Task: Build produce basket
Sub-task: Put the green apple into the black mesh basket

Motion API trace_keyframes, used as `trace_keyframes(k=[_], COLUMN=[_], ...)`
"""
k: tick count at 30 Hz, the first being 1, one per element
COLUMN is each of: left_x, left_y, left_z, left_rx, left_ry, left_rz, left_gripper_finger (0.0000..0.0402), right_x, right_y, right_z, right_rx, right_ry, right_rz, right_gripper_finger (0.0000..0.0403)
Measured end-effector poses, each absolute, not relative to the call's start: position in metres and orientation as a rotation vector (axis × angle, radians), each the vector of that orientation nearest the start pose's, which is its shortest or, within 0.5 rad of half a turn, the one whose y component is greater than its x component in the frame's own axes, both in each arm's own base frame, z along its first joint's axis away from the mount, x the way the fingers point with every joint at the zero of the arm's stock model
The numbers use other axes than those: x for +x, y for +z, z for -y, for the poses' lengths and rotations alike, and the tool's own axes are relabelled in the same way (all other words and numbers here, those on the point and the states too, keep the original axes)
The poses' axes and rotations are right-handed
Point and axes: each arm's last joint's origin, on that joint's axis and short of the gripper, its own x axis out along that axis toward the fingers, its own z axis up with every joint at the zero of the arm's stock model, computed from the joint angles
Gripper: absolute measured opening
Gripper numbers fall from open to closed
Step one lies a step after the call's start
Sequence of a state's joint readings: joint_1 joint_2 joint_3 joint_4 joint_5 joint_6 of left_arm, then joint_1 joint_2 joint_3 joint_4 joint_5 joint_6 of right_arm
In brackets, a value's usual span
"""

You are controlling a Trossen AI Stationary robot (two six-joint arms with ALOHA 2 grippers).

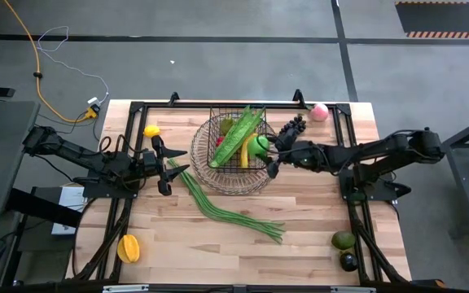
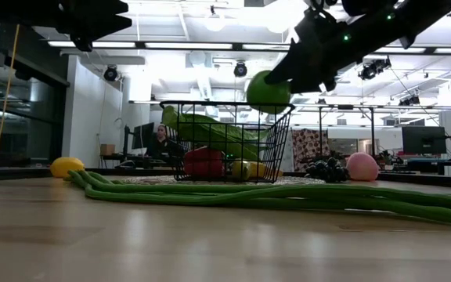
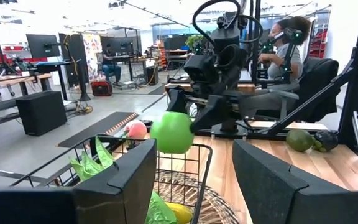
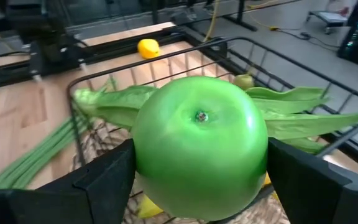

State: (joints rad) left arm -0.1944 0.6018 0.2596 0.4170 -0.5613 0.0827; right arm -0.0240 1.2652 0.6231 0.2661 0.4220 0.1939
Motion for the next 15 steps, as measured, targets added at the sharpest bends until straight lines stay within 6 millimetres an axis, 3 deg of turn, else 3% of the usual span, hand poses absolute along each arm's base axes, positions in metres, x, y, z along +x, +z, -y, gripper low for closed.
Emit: trace_keyframes(k=[5, 11, 15], left_x=[0.1455, 0.1455, 0.1455], left_y=[0.2341, 0.2341, 0.2341], left_z=[0.0129, 0.0129, 0.0129], left_rx=[0.053, 0.053, 0.053], left_ry=[0.369, 0.369, 0.369], left_rz=[0.055, 0.055, 0.055], left_gripper_finger=[0.02, 0.02, 0.02], right_x=[0.2598, 0.2619, 0.2629], right_y=[0.222, 0.2225, 0.2251], right_z=[0.0207, 0.016, 0.0157], right_rx=[0.138, 0.135, 0.139], right_ry=[-0.481, -0.306, -0.292], right_rz=[-0.322, -0.338, -0.311], right_gripper_finger=[0.0317, 0.0317, 0.0317])
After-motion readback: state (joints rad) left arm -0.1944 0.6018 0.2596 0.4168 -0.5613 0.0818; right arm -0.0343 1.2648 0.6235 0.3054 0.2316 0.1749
